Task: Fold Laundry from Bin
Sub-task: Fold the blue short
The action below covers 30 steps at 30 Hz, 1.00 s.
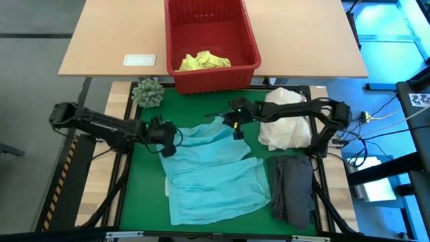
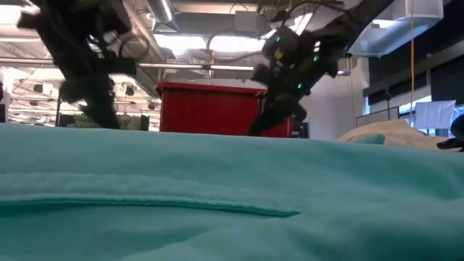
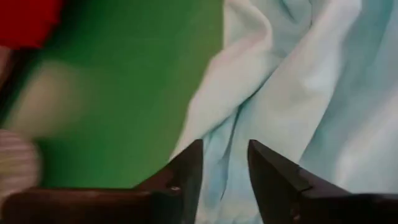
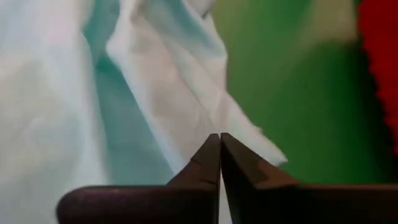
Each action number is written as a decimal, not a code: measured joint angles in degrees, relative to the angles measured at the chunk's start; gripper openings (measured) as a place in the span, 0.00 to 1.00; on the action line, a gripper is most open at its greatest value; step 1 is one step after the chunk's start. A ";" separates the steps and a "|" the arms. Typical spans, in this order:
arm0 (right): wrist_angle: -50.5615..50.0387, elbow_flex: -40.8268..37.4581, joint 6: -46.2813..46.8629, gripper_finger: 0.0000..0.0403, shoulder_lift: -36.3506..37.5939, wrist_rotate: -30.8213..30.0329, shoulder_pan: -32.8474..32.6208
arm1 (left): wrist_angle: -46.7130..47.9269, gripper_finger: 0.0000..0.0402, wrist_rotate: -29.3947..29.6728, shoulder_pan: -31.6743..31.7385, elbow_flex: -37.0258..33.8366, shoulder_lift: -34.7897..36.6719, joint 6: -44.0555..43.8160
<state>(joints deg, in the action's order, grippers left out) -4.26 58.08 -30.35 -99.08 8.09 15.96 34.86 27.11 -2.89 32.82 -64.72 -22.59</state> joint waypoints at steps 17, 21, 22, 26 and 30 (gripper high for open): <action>-9.05 15.69 4.91 0.01 -18.67 -11.75 3.28 | -10.29 0.04 -6.71 14.17 -6.34 -0.84 2.19; -10.38 15.70 9.12 0.01 -18.27 -16.09 5.60 | -9.86 0.04 -4.94 15.20 -6.34 -0.84 2.26; -10.75 15.63 9.95 0.00 -18.01 -16.97 6.17 | -9.82 0.04 -4.12 15.49 -6.34 -0.84 2.28; -9.50 15.58 12.57 0.00 -17.19 -19.46 8.39 | -9.71 0.04 1.29 16.90 -6.34 -0.84 3.28; -9.43 15.58 13.73 0.01 -17.14 -21.04 10.09 | -9.73 0.04 4.33 18.14 -6.28 -0.84 3.75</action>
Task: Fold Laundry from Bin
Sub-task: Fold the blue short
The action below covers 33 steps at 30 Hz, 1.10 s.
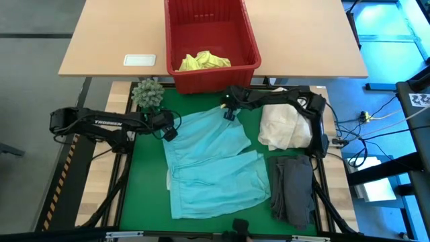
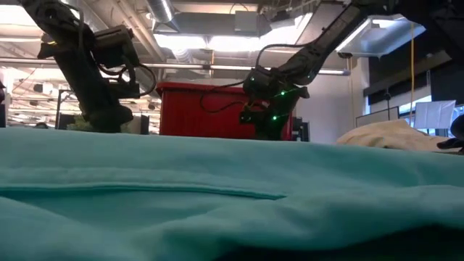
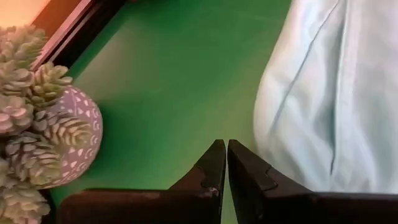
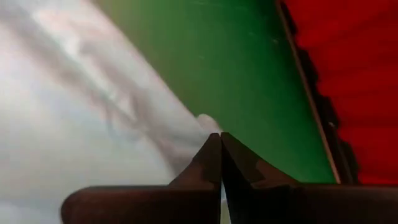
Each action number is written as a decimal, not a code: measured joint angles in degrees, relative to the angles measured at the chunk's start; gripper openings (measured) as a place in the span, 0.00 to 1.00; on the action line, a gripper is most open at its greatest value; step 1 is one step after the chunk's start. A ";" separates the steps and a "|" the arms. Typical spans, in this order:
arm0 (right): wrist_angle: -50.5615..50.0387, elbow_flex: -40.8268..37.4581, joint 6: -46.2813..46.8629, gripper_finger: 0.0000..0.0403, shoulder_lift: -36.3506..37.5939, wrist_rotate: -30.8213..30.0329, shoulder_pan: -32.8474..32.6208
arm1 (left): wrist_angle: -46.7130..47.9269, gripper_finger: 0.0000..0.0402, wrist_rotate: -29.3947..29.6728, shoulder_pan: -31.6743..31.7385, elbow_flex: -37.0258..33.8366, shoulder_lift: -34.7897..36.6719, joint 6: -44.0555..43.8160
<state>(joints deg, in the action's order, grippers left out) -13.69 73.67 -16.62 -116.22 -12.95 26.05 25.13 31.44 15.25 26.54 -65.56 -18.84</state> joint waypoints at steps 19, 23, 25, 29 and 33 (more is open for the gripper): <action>-17.83 -7.02 -0.18 0.00 16.34 10.99 -7.91 | -1.53 0.02 -8.13 -20.84 8.67 -1.70 -2.37; -14.06 -13.46 1.79 0.00 16.33 11.06 -11.21 | -1.74 0.00 -8.08 -28.16 7.29 -5.27 -11.02; -12.21 -15.94 3.57 0.00 16.32 11.12 -12.08 | -1.61 0.00 -8.08 -30.60 6.94 -7.53 -14.23; -15.34 -18.26 6.77 0.00 16.37 11.07 -12.97 | -0.71 0.00 -8.14 -33.11 6.87 -11.50 -18.95; -22.29 -18.16 8.06 0.00 16.78 10.99 -14.24 | 0.87 0.00 -8.30 -34.16 6.87 -13.70 -22.38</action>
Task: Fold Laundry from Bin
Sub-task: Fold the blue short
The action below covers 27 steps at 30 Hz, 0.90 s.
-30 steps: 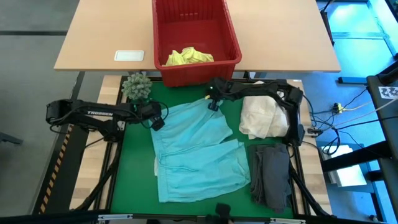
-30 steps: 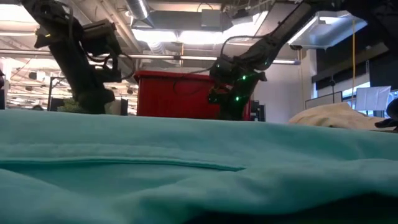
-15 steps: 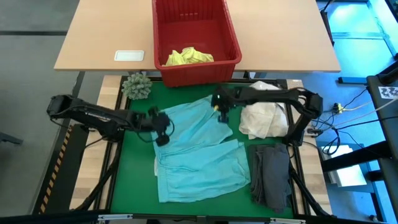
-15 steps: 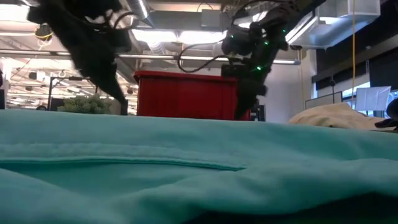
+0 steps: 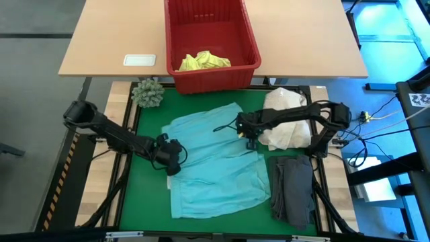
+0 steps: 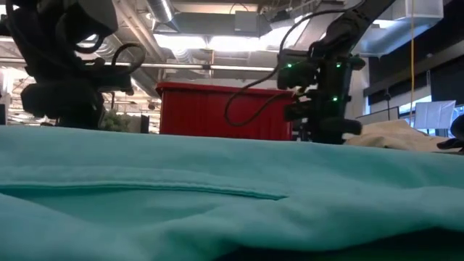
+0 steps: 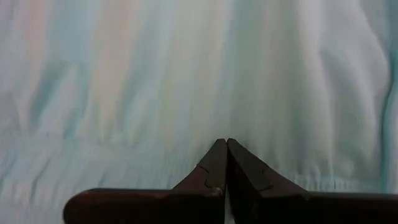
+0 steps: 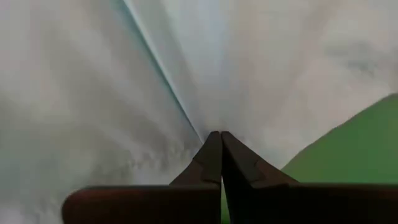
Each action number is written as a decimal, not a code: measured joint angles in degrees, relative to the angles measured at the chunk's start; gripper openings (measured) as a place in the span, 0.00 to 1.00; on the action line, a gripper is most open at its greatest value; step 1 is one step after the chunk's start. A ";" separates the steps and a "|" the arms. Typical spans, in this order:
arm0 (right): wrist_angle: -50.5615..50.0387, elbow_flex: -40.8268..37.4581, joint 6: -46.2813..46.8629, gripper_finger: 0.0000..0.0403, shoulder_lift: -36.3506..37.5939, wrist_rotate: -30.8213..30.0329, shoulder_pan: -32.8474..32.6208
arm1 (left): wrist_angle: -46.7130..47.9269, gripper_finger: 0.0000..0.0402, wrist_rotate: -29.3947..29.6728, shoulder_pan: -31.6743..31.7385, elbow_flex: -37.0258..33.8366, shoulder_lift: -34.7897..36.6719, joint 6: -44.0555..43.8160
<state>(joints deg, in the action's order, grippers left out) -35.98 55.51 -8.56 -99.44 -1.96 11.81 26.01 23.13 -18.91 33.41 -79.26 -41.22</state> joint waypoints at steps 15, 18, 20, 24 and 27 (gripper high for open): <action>-1.62 4.04 3.82 0.00 15.35 -7.95 -2.89 | 8.50 0.00 4.13 -0.77 6.74 6.70 8.84; -0.20 4.07 3.93 0.00 18.15 -6.85 -6.52 | 7.68 0.00 3.02 -3.90 9.04 7.13 11.93; 0.29 4.07 4.03 0.00 18.75 -6.09 -10.26 | 6.75 0.00 2.34 -6.82 9.51 6.36 12.95; 1.56 4.07 3.90 0.00 18.54 -9.01 -19.25 | 4.42 0.00 1.33 -13.49 10.07 2.76 12.50; 3.67 4.07 4.07 0.00 18.16 -11.80 -25.40 | 1.66 0.00 2.53 -17.47 12.12 -0.75 10.74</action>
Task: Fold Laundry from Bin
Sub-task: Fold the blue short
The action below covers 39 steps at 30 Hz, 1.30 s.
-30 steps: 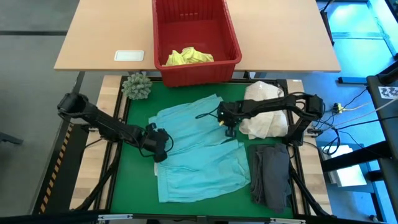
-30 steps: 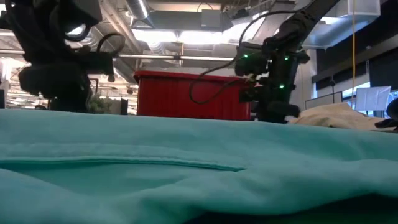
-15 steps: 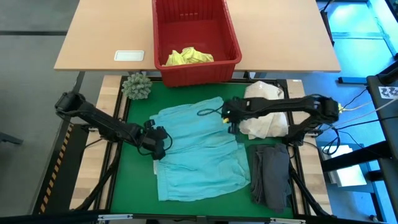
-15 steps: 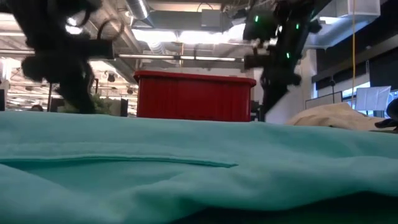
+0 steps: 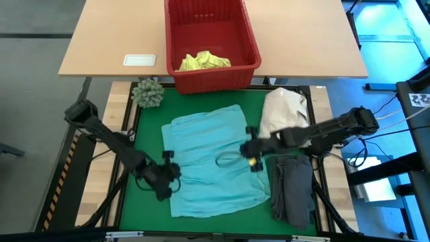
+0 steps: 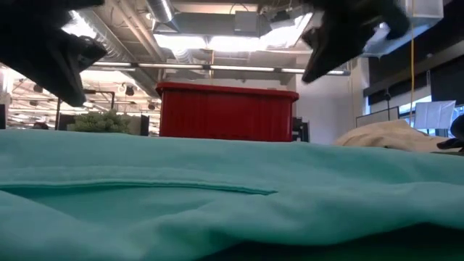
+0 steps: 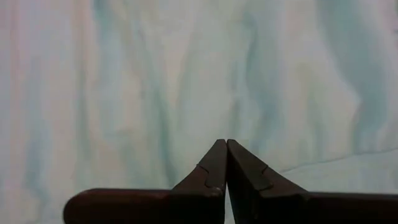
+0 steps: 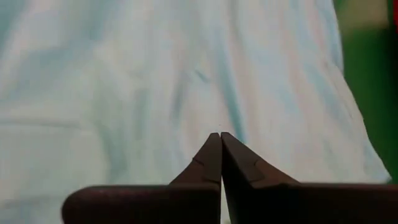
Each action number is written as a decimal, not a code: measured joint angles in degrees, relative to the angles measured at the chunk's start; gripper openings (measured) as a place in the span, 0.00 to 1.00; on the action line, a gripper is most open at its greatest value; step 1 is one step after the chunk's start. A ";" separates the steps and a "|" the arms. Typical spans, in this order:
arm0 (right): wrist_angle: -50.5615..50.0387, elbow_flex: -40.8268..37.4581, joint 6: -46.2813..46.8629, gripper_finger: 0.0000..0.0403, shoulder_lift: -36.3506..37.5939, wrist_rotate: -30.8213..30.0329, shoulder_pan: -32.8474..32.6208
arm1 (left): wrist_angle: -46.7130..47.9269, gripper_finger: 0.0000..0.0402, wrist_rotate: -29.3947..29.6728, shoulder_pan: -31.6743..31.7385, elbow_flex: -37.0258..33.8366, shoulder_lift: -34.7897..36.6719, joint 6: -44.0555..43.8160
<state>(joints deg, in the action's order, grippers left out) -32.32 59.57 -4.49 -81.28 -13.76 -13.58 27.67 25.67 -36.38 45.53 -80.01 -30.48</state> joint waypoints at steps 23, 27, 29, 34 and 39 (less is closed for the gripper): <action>10.12 -0.31 13.61 0.01 -11.14 13.07 -20.05 | -2.37 0.08 -17.94 -7.69 23.69 -21.68 4.02; 14.30 -0.32 14.09 0.09 -13.61 14.93 -22.67 | -2.24 0.19 -19.25 -7.98 24.20 -21.68 2.97; 16.37 -0.31 15.93 0.16 -14.80 15.00 -23.67 | -1.61 0.25 -18.94 -8.40 24.03 -21.68 2.00; 18.98 -0.30 17.82 0.40 -17.73 14.45 -25.86 | -1.13 0.40 -18.29 -9.45 23.75 -23.75 -0.36; 18.77 0.15 17.79 0.61 -18.73 12.41 -26.34 | -0.90 0.53 -16.99 -9.55 23.77 -23.82 -2.01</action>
<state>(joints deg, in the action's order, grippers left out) -13.55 59.72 13.30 -100.00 -1.35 -39.92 26.76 8.68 -45.93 69.30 -103.83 -32.48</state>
